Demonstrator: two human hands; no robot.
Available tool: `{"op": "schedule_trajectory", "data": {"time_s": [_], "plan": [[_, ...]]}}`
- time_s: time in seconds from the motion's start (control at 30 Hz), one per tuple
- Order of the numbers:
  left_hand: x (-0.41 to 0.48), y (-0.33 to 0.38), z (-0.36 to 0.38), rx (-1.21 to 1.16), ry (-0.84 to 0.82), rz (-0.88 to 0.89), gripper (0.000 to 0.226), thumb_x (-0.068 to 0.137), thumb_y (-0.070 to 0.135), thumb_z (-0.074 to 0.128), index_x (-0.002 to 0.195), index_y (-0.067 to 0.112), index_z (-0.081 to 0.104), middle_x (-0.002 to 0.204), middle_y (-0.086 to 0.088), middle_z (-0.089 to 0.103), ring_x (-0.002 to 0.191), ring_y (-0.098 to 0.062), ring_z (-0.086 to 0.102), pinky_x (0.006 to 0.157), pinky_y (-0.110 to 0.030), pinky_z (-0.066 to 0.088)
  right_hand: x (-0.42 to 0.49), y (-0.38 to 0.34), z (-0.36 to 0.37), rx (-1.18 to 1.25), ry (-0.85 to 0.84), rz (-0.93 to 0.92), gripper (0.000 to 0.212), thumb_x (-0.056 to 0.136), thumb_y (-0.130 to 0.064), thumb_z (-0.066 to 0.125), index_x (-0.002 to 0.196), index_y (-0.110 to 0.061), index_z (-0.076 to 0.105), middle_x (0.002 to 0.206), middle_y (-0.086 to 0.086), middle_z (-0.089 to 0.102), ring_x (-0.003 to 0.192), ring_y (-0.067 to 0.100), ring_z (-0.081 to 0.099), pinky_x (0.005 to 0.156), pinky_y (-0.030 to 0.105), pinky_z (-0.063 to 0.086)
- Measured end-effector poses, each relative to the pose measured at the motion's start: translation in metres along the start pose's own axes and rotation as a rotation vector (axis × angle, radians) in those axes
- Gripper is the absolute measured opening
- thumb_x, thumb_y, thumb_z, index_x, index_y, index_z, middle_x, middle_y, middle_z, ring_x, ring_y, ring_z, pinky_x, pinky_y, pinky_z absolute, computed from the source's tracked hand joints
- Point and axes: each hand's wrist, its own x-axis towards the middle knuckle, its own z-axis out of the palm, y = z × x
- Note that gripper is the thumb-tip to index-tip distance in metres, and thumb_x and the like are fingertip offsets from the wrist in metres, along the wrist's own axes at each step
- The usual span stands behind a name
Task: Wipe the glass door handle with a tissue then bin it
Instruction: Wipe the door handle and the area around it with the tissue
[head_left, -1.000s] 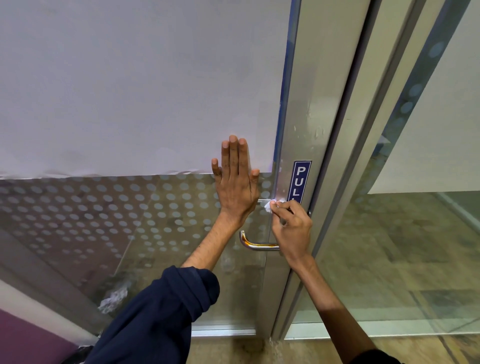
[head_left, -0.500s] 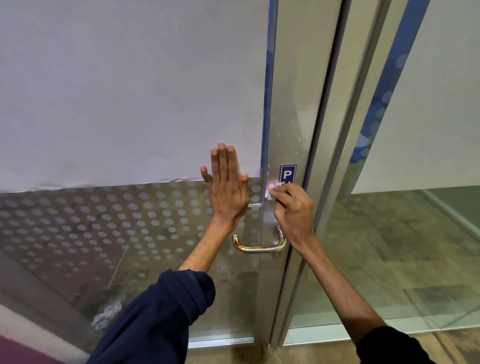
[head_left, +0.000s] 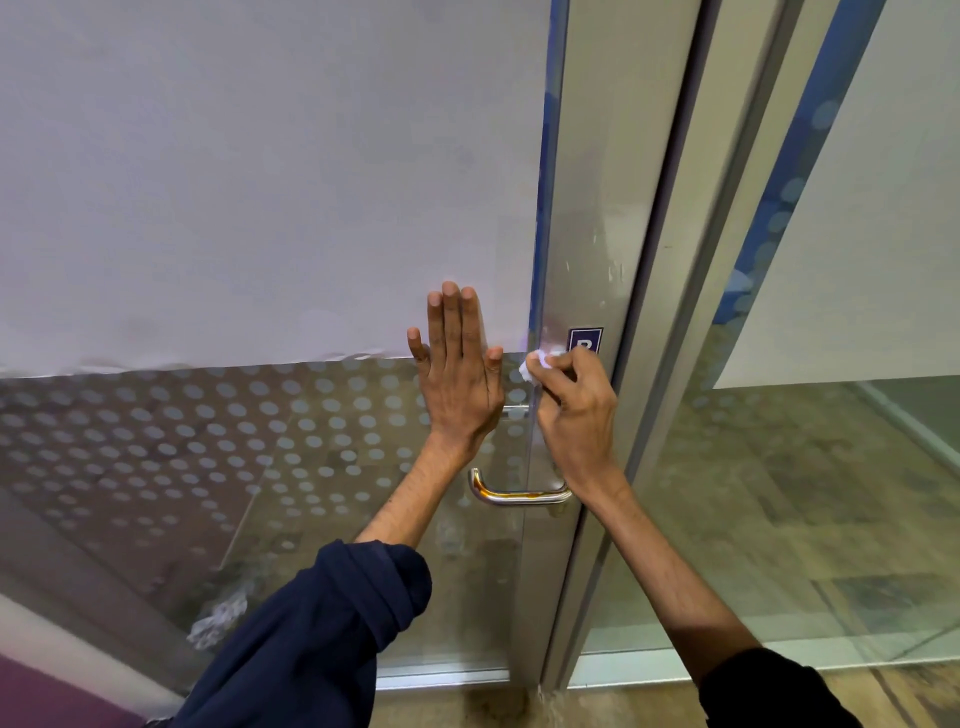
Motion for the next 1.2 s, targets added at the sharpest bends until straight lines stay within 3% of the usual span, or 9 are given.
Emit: {"op": "schedule_trajectory", "data": {"time_s": [0.27,0.43,0.87,1.03,1.2], "plan": [[0.000,0.000,0.000,-0.003,-0.006,0.000,0.060,0.106,0.039,0.009,0.159,0.019,-0.010,0.167,0.004,-0.021,0.156,-0.014,-0.015,0.126,-0.039,-0.017,-0.051,0.012,0.009,-0.087,-0.165,0.049,0.048,0.062,0.025,0.067,0.094,-0.010,0.074,0.077,0.008,0.055,0.071,0.022,0.052,0.059,0.028,0.042],[0.001,0.000,-0.003,-0.006,-0.023,-0.002,0.060,0.106,0.039,0.009,0.158,0.019,-0.012,0.166,0.005,-0.023,0.155,-0.013,-0.016,0.125,-0.038,-0.018,-0.052,0.009,0.006,-0.087,-0.218,0.087,0.042,0.067,0.021,0.070,0.095,-0.010,0.075,0.076,0.007,0.055,0.069,0.020,0.053,0.059,0.027,0.043],[0.000,-0.001,0.000,-0.013,-0.011,-0.005,0.060,0.106,0.040,0.009,0.159,0.019,-0.010,0.167,0.004,-0.020,0.156,-0.014,-0.014,0.125,-0.038,-0.018,0.029,-0.015,-0.016,-0.011,0.048,0.002,0.026,0.082,0.009,0.061,0.097,-0.006,0.076,0.081,0.011,0.066,0.076,0.023,0.060,0.069,0.023,0.044],[0.000,-0.001,0.002,-0.015,-0.001,-0.008,0.060,0.106,0.040,0.008,0.159,0.019,-0.011,0.167,0.004,-0.021,0.156,-0.013,-0.015,0.126,-0.038,-0.017,0.016,-0.007,-0.008,0.002,0.061,0.005,0.027,0.081,0.012,0.063,0.097,-0.005,0.075,0.082,0.010,0.066,0.078,0.022,0.058,0.071,0.023,0.044],[0.000,-0.001,0.002,-0.017,0.012,-0.002,0.060,0.106,0.040,0.009,0.158,0.018,-0.011,0.167,0.004,-0.021,0.156,-0.014,-0.015,0.126,-0.037,-0.017,-0.027,0.010,0.003,-0.010,-0.043,0.013,0.025,0.076,0.011,0.074,0.093,-0.007,0.075,0.077,0.006,0.062,0.074,0.019,0.056,0.068,0.026,0.046]]}}
